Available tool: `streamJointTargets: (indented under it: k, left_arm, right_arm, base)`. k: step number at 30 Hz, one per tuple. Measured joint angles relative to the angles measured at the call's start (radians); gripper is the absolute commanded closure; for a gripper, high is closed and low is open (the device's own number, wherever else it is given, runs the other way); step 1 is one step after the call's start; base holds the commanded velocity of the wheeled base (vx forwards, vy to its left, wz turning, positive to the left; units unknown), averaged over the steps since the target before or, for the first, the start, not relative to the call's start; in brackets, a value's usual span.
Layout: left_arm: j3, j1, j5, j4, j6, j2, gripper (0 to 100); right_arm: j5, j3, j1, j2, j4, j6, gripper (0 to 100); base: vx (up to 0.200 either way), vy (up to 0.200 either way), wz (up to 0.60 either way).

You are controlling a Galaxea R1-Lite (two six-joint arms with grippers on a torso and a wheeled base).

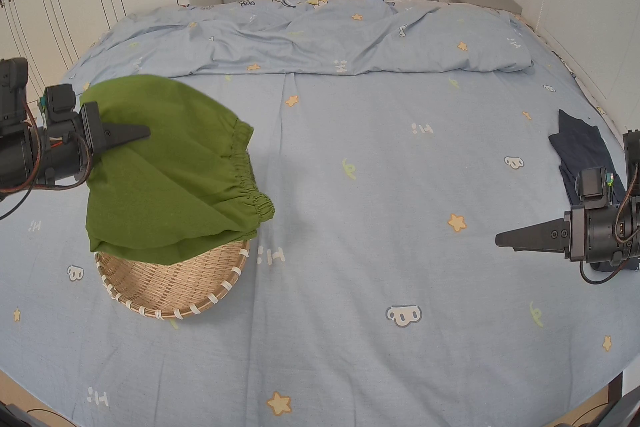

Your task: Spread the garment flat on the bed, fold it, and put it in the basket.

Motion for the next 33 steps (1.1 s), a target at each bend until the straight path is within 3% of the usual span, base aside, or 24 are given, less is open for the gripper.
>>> streamJointTargets:
  k: [9,14,24,25,33]
  left_arm:
    - [0.119,0.105,0.005,0.004,0.002,0.151,100]
    - [0.147,0.136,0.07,0.024,0.005,0.239,100]
    - [0.11,0.137,0.109,0.243,0.044,0.303,100]
    - [0.103,0.137,0.11,0.255,0.05,0.306,0]
    - [0.078,0.138,0.111,0.273,0.058,0.334,0]
  right_arm:
    - [0.003,0.002,0.005,-0.004,0.0,0.0,0]
    - [0.004,0.004,0.009,-0.019,0.003,0.0,0]
    - [0.005,0.006,0.004,-0.036,0.003,0.001,0]
    - [0.005,0.007,0.004,-0.036,0.003,0.001,0]
    - [0.005,0.007,0.001,-0.036,0.001,0.002,0]
  base:
    - [0.0,0.0,0.0]
    - [0.0,0.0,0.0]
    - [0.0,0.0,0.0]
    - [0.0,0.0,0.0]
    - [0.0,0.0,0.0]
